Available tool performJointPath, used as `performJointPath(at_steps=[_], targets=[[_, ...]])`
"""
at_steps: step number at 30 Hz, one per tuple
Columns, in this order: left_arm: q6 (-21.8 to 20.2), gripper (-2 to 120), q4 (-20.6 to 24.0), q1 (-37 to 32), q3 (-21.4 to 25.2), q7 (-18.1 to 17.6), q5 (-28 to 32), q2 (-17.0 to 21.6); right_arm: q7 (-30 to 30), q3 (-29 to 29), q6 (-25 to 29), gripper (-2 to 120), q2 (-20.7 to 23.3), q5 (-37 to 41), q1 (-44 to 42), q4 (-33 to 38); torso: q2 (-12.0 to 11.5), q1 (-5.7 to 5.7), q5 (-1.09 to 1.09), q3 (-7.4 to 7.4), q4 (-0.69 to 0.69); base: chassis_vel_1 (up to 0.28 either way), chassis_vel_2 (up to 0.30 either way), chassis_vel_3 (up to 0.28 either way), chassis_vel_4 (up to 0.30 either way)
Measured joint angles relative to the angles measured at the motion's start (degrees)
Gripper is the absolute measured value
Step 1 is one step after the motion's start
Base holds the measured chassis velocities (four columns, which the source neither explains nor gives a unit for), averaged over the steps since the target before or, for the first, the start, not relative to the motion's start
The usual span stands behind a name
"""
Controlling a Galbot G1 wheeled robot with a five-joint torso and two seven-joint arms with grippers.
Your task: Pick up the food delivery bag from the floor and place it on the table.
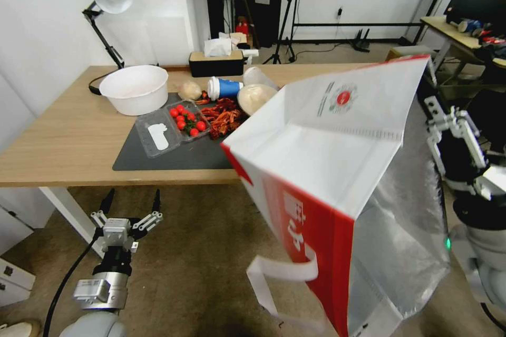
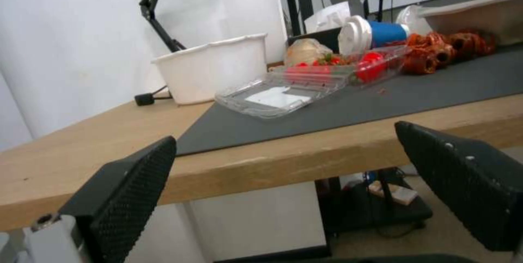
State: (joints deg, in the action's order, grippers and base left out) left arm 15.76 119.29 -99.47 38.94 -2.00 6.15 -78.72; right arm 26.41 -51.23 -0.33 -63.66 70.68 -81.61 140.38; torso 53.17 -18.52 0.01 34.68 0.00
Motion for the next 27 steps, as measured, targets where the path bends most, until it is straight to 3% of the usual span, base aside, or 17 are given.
performJointPath(at_steps=[2,12,27], targets=[[0.0,100,0.0,0.0,-0.1,0.0,-0.3,-0.1,-5.6,0.0,0.9,0,2.0,0.6,2.7,-0.3,0.0,0.01,0.00,-0.01,0.00,0.000,0.000,0.000,0.000],[-0.1,100,0.1,-0.2,-0.6,0.0,-1.4,-0.8,-17.3,1.5,3.3,0,7.5,3.8,11.5,-3.6,0.0,0.01,0.00,-0.02,0.00,0.000,0.000,0.000,0.000],[-0.1,100,0.0,-0.4,-1.0,0.0,-2.6,-1.7,-33.5,8.1,6.2,0,9.7,6.1,22.3,-9.9,0.0,0.02,-0.01,-0.03,0.00,0.000,0.000,0.000,0.000]])
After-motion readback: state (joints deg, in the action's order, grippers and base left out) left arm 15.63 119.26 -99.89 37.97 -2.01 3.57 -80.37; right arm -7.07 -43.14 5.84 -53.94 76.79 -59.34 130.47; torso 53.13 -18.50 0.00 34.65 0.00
